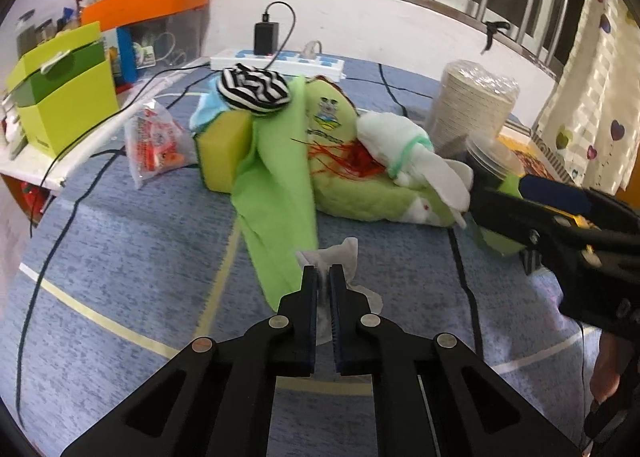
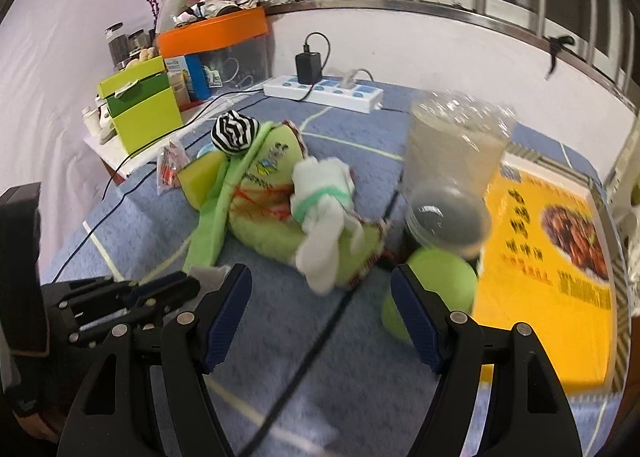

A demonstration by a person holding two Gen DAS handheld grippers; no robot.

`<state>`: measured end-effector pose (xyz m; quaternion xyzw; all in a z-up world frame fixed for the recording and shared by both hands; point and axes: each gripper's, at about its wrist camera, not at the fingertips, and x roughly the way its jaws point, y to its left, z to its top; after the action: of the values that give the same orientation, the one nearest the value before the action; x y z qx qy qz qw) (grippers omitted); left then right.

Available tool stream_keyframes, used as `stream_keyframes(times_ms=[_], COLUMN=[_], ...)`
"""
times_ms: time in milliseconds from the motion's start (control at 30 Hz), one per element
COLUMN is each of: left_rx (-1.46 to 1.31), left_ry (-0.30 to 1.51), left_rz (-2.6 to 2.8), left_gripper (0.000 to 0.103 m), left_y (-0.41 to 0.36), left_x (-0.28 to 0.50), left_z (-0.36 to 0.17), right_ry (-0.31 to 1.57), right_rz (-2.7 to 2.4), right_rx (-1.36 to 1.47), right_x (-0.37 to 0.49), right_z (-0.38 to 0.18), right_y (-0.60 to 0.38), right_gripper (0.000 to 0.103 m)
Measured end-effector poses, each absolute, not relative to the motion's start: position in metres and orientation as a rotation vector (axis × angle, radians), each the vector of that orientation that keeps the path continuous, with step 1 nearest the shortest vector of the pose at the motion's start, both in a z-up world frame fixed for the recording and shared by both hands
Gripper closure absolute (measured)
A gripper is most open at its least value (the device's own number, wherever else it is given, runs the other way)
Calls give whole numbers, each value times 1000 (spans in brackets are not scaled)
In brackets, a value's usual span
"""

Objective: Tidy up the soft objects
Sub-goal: 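Grasp the white glove with green band using the right tool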

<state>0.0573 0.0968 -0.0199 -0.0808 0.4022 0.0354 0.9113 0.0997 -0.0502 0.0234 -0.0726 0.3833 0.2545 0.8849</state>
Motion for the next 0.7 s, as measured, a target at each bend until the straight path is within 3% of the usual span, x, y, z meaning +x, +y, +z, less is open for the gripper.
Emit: stream_keyframes(times_ms=[467, 633, 700], left_rx=[-196, -217, -223], left_ry=[815, 821, 825], left_rz=[141, 152, 153], left_gripper=[97, 97, 97], left_y=[128, 137, 140], left_x=[67, 70, 72], left_z=[-20, -24, -26], right_ry=[800, 834, 849], right_rz=[526, 505, 506], right_rx=[-241, -272, -281], right_x=[159, 175, 179], right_z=[11, -2, -7], right_y=[-4, 5, 7], right_gripper=[32, 42, 51])
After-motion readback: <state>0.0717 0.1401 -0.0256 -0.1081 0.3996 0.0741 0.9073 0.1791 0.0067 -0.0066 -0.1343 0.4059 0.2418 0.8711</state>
